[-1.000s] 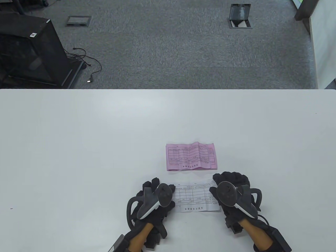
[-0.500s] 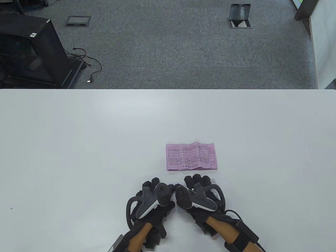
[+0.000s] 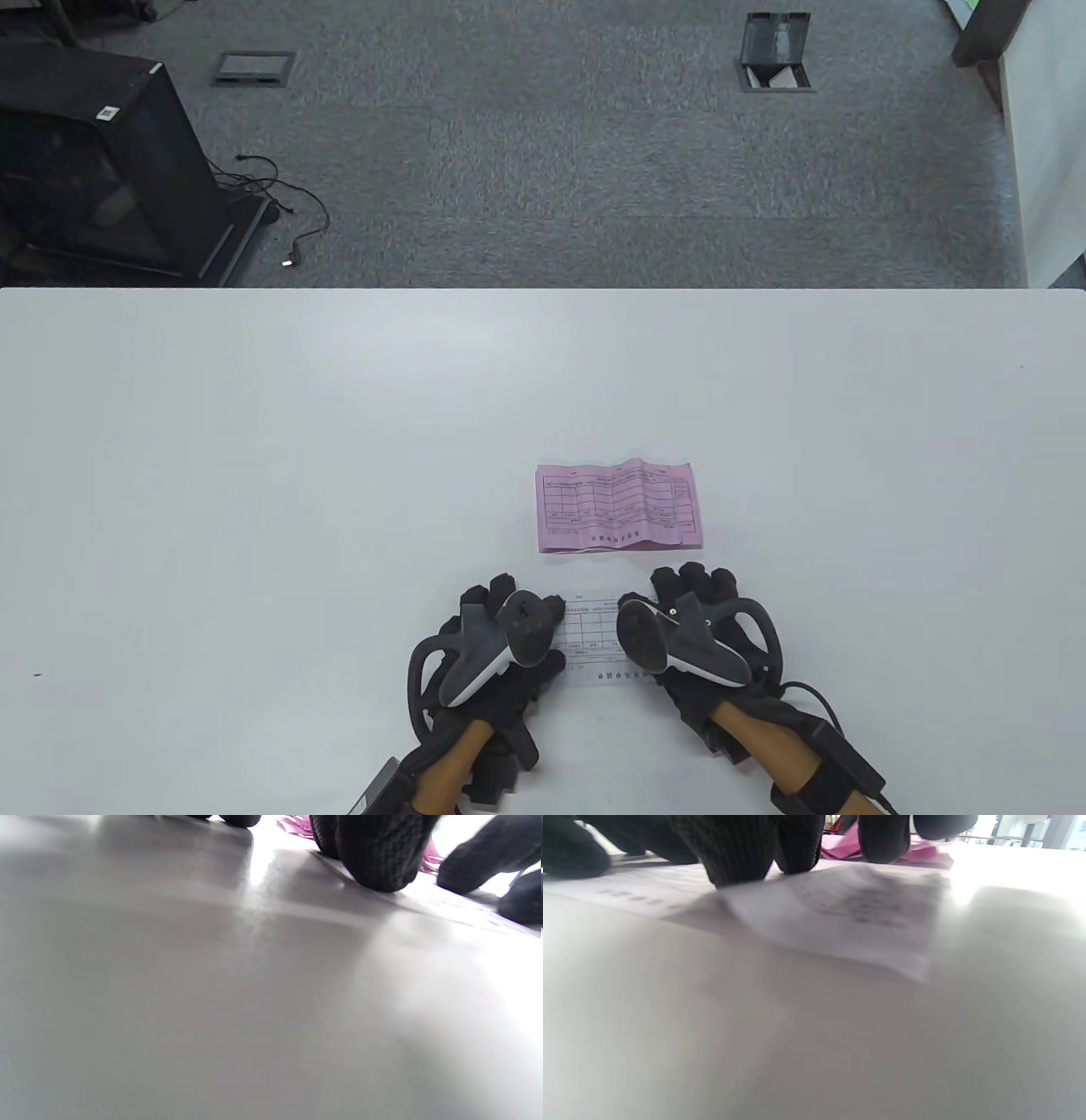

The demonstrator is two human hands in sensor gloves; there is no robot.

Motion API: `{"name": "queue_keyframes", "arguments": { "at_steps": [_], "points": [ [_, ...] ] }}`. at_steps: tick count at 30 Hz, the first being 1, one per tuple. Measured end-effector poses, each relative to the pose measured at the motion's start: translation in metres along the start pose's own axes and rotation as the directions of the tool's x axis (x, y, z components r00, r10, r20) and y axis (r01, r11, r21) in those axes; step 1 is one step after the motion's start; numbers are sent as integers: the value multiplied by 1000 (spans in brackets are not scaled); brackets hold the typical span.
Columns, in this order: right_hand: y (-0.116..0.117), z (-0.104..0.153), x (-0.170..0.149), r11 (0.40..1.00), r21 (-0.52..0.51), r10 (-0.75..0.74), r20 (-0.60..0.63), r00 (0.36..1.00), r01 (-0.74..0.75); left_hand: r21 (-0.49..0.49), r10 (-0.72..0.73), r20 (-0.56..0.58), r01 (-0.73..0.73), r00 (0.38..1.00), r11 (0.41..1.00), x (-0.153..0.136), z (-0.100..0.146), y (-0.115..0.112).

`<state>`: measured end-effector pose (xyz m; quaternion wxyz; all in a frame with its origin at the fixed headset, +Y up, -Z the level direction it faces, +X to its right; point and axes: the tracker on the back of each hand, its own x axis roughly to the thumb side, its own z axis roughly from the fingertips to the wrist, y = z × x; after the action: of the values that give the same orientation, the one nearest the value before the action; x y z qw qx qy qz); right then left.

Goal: Unfold folded invoices and stack

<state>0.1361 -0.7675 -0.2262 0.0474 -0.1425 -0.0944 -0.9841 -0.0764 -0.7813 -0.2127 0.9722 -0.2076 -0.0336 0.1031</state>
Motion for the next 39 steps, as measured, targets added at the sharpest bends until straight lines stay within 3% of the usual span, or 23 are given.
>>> {"name": "queue_keyframes", "arguments": {
  "at_steps": [11,21,24,28,33,39],
  "points": [
    [7,14,-48,1000,9,-24,-93,995,24,-2,3,-4,-3,1000,1000,-1,0,0],
    [7,14,-49,998,-9,-57,-96,994,56,-3,3,-5,-3,1000,1000,-1,0,0],
    [-6,17,-43,986,-101,-141,-73,987,133,-3,3,-5,-3,1000,1000,-1,0,0],
    [-22,16,-19,980,-138,-147,-13,989,144,-8,3,-3,-3,1000,1000,-1,0,1],
    [-24,7,22,990,-91,-107,63,992,112,-8,5,-3,-5,1000,1000,-1,0,0],
    [-11,-7,54,997,-35,-58,102,993,62,-8,5,-3,-5,1000,1000,-1,0,0]
  ]
}}
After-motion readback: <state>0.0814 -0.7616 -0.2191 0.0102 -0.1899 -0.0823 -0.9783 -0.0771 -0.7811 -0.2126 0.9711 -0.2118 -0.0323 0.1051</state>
